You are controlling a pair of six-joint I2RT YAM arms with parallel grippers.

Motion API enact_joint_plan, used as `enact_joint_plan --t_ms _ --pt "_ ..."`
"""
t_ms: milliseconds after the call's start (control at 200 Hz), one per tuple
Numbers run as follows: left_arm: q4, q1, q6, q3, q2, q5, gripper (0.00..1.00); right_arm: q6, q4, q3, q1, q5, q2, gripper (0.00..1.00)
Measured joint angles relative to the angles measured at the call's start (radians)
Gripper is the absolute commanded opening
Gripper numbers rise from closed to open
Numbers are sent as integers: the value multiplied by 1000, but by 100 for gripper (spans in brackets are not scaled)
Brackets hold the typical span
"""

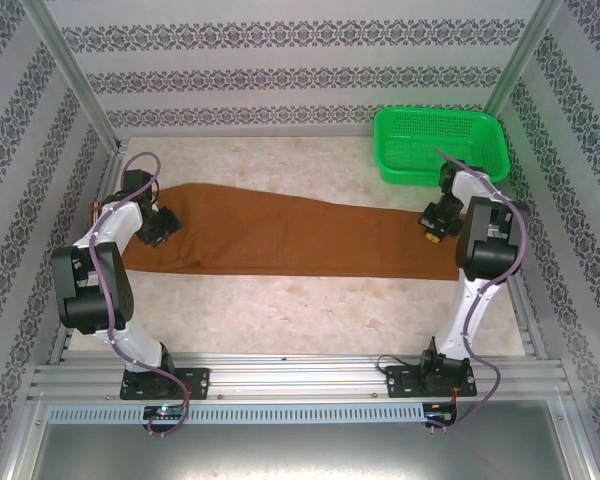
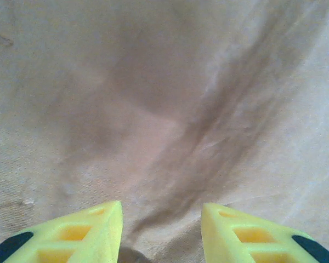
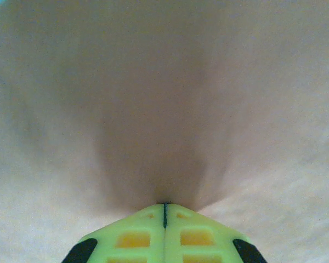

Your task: Roll up the long pants

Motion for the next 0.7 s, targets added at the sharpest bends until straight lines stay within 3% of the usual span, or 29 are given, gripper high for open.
enact_joint_plan --t_ms 135,175,210,255,360,505,699 --pt "-5 -9 0 3 0 11 42 -19 18 55 -77 16 10 0" --pt "-6 -14 0 3 0 14 42 -22 29 44 -96 22 -8 5" --pt "-5 -19 1 3 0 15 43 -23 47 13 -109 29 -38 24" --pt "-5 -30 2 3 0 17 44 -26 67 -40 -118 34 -87 56" --pt "-1 -51 2 3 0 25 44 -42 87 -192 -136 39 -241 96" --pt "-2 -70 3 23 14 29 43 -66 106 -338 -195 38 -381 98" --pt "-3 -109 3 105 61 29 43 -71 140 -401 -292 18 -388 98"
